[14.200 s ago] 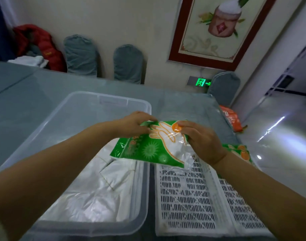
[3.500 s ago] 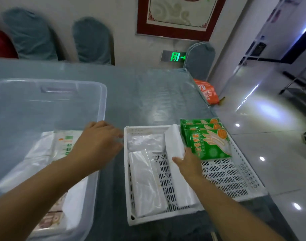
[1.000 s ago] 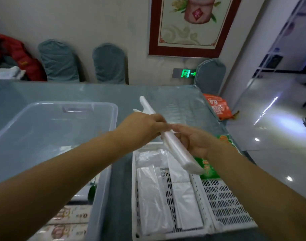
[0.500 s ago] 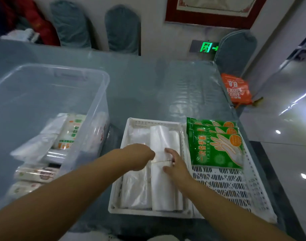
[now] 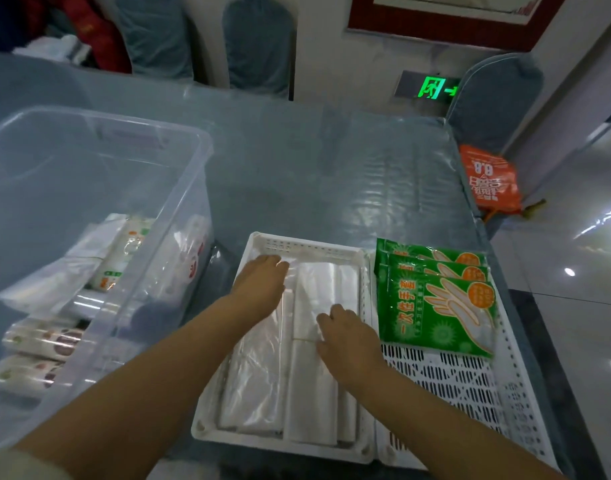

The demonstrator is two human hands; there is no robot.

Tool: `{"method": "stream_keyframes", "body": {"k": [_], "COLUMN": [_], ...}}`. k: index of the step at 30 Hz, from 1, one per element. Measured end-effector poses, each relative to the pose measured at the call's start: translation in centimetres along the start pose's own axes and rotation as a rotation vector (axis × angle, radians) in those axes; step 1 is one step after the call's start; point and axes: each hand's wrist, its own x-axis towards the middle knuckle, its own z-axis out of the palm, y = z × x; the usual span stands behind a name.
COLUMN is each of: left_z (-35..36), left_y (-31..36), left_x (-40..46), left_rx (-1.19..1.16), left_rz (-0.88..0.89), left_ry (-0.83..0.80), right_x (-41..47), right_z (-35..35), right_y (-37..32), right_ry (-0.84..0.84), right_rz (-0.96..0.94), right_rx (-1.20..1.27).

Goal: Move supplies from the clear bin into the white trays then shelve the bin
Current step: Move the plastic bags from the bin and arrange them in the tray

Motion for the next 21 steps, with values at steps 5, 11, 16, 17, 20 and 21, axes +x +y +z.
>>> {"method": "stream_keyframes", "body": {"k": [5, 11, 16, 17, 20, 21], "left_z": [1.4, 2.7, 2.6, 2.4, 2.2, 2.1], "left_y": [-0.9, -1.5, -1.3, -1.4, -1.2, -1.1], "left_x": [4.1, 5.6, 6.3, 6.4, 6.5, 6.4], "left_rx": [0.135, 0.128, 0.164, 0.172, 0.148, 0.134], "left_rz": [0.037, -0.039, -0.072, -0.074, -0.09, -0.096], "left_ry": [-0.02, -0.109, -0.139, -0.137, -0.098, -0.073], "right_x": [2.1, 2.2, 2.1, 2.1, 2.2, 2.2], "right_z": [1.2, 1.9, 2.1, 2.2, 2.4, 2.3], "right_y": [0.5, 1.2, 1.4, 1.4, 1.5, 1.5], "right_ry": [0.03, 0.072, 0.16, 0.168, 0.168, 0.163], "right_rz": [-0.157, -0.176, -0.167, -0.166, -0.159, -0.156], "right_rx": [-0.025, -0.054, -0.048, -0.047, -0.052, -0.049]}}
